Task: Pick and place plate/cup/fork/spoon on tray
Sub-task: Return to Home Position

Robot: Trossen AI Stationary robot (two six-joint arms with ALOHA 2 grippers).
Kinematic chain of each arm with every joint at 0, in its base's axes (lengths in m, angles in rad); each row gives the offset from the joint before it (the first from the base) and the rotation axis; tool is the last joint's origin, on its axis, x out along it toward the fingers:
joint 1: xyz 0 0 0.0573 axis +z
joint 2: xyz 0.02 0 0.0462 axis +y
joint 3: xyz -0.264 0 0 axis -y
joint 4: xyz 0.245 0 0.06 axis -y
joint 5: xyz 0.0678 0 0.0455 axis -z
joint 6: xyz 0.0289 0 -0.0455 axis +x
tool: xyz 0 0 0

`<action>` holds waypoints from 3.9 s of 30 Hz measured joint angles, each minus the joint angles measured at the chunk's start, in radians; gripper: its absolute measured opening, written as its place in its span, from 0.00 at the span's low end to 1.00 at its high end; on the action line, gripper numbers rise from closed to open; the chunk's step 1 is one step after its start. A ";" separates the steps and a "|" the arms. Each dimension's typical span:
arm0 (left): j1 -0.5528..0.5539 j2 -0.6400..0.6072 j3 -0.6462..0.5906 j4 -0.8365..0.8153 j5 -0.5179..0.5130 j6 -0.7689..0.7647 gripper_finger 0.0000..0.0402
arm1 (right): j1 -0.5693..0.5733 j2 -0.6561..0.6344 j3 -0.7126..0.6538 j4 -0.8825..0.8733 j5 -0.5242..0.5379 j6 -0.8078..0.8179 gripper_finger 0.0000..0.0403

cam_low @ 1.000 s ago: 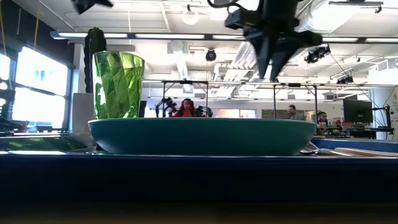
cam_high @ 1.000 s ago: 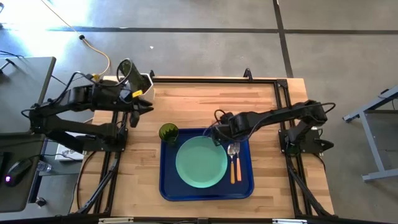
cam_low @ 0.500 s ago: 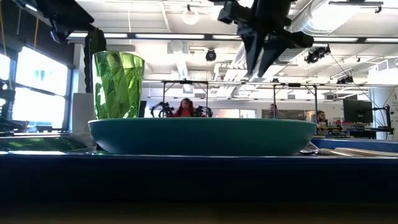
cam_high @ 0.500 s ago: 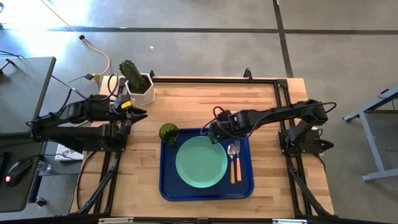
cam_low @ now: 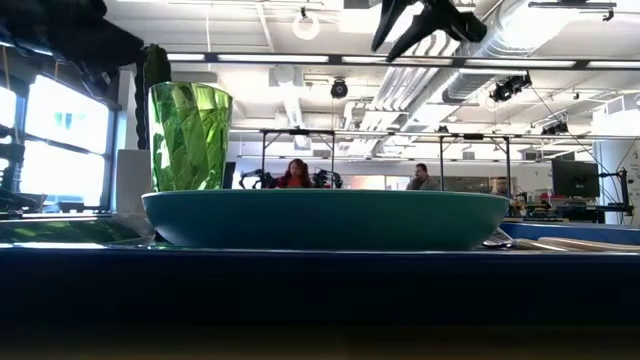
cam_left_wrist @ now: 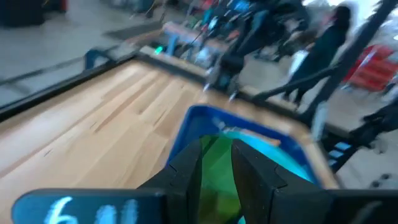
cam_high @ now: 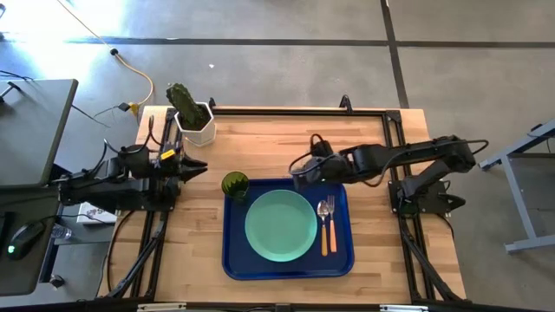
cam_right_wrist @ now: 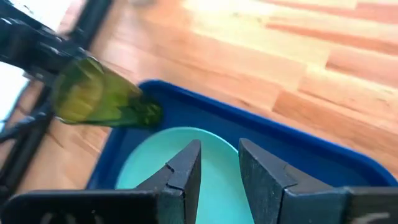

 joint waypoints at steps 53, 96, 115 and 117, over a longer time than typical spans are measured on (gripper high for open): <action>0.000 -0.075 -0.290 0.283 -0.061 0.026 0.00 | -0.087 -1.133 -0.515 0.023 0.056 -0.655 0.19; 0.000 -0.075 -0.290 0.282 -0.062 0.105 0.00 | -0.087 -1.314 -1.405 0.799 -0.406 -0.749 0.00; 0.000 -0.075 -0.290 0.282 -0.064 0.104 0.00 | -0.087 -1.313 -1.405 0.796 -0.375 -0.761 0.00; 0.000 -0.075 -0.290 0.282 -0.064 0.104 0.00 | -0.087 -1.313 -1.405 0.795 -0.375 -0.756 0.00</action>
